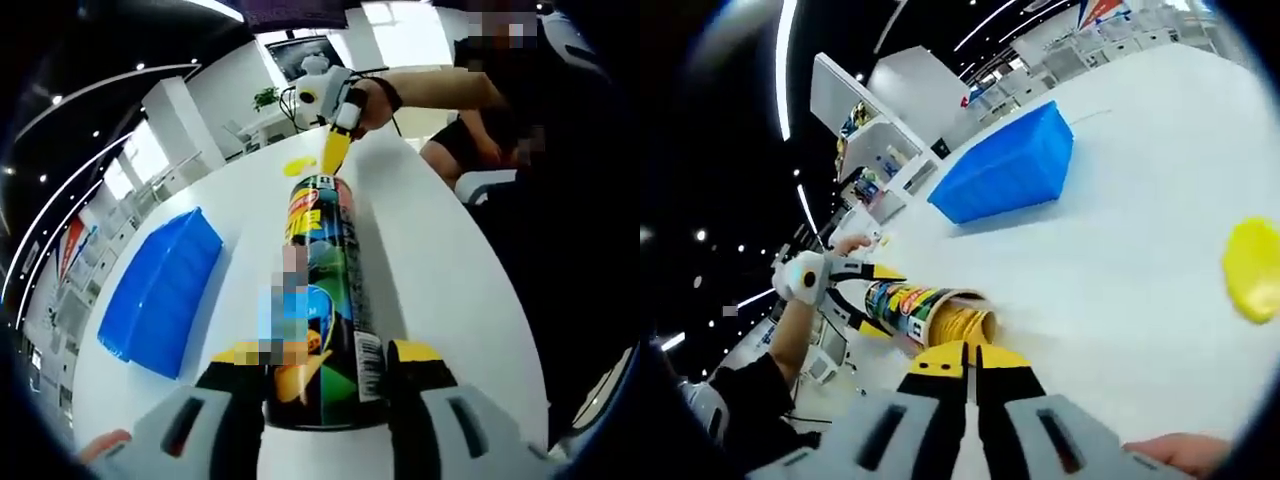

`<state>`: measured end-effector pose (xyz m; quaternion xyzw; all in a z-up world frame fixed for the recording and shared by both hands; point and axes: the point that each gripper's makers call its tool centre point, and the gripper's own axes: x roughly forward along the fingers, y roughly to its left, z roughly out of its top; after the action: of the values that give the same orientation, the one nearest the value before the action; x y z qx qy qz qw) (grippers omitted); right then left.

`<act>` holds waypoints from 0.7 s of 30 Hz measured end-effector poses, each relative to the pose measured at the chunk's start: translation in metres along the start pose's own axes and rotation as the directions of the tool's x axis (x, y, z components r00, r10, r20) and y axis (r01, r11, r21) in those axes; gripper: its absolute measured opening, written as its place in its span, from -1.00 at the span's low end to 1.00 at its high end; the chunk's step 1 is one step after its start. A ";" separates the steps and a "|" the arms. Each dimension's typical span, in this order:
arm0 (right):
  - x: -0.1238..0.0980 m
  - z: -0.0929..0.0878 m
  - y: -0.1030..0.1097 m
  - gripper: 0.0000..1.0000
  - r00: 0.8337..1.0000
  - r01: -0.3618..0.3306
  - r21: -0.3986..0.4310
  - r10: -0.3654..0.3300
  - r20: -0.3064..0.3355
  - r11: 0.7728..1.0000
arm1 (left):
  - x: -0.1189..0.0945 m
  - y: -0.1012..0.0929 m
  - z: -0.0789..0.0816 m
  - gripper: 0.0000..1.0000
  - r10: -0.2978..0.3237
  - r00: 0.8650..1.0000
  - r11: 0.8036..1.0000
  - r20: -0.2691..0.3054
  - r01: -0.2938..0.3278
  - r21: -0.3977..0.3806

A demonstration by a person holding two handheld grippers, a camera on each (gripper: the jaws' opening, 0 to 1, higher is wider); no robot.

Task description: Open the lid of the chip container on the table, take out the chips, place them into the box in front of the container, and close the lid

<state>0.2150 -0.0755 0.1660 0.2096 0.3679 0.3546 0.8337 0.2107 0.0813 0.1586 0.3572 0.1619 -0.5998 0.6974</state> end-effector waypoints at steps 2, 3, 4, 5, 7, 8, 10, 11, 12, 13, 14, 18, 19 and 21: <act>-0.001 0.000 -0.001 -0.96 0.999 0.037 -0.063 -0.038 -0.008 0.997 | 0.000 0.000 0.000 -0.03 0.001 1.000 1.000 -0.002 -0.001 0.002; -0.001 -0.001 -0.001 -0.96 0.999 0.047 -0.093 -0.049 -0.014 0.995 | 0.000 0.000 0.000 -0.02 0.001 1.000 1.000 -0.002 -0.001 0.003; -0.002 -0.003 0.000 -0.96 0.997 0.063 -0.128 -0.067 -0.028 0.990 | 0.001 -0.001 0.000 -0.02 0.002 1.000 1.000 -0.003 -0.002 0.005; -0.001 -0.003 0.000 -0.96 0.997 0.071 -0.149 -0.077 -0.030 0.986 | 0.001 -0.001 0.001 -0.02 0.002 1.000 1.000 -0.003 -0.002 0.006; 0.000 -0.005 0.002 -0.96 0.994 0.092 -0.200 -0.102 -0.036 0.975 | 0.001 -0.001 0.001 -0.02 0.003 1.000 1.000 -0.001 -0.003 0.006; 0.001 -0.007 0.004 -0.95 0.993 0.098 -0.217 -0.110 -0.043 0.971 | 0.001 -0.001 0.001 -0.02 0.003 1.000 1.000 -0.001 -0.003 0.007; 0.003 -0.009 0.008 -0.93 0.993 0.097 -0.225 -0.110 -0.046 0.970 | 0.002 -0.001 0.001 -0.02 0.004 1.000 1.000 -0.002 -0.004 0.008; 0.004 -0.009 0.009 -0.92 0.992 0.099 -0.231 -0.113 -0.048 0.968 | 0.002 -0.001 0.001 -0.02 0.004 1.000 1.000 -0.002 -0.004 0.009; 0.005 -0.010 0.010 -0.92 0.992 0.099 -0.237 -0.113 -0.048 0.967 | 0.002 -0.001 0.000 -0.02 0.005 1.000 1.000 -0.003 -0.005 0.009; 0.006 -0.010 0.011 -0.92 0.992 0.098 -0.239 -0.113 -0.049 0.966 | 0.002 -0.001 0.000 -0.02 0.005 1.000 1.000 -0.003 -0.005 0.010; 0.007 -0.010 0.012 -0.92 0.993 0.098 -0.244 -0.113 -0.045 0.965 | 0.002 -0.001 0.000 -0.02 0.006 1.000 1.000 -0.002 -0.006 0.012; 0.010 -0.011 0.015 -0.93 0.991 0.112 -0.265 -0.128 -0.044 0.958 | 0.002 -0.001 0.000 -0.01 0.006 1.000 1.000 0.000 -0.006 0.014; 0.010 -0.011 0.016 -0.93 0.990 0.116 -0.272 -0.132 -0.042 0.955 | 0.002 -0.001 0.000 -0.01 0.006 1.000 1.000 0.000 -0.006 0.014; 0.011 -0.013 0.017 -0.93 0.988 0.125 -0.287 -0.145 -0.049 0.950 | 0.002 0.000 0.000 -0.01 0.005 1.000 1.000 0.000 -0.005 0.014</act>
<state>0.2027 -0.0546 0.1625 0.0500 0.3555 0.3529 0.8641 0.2111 0.0796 0.1572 0.3623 0.1568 -0.5993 0.6964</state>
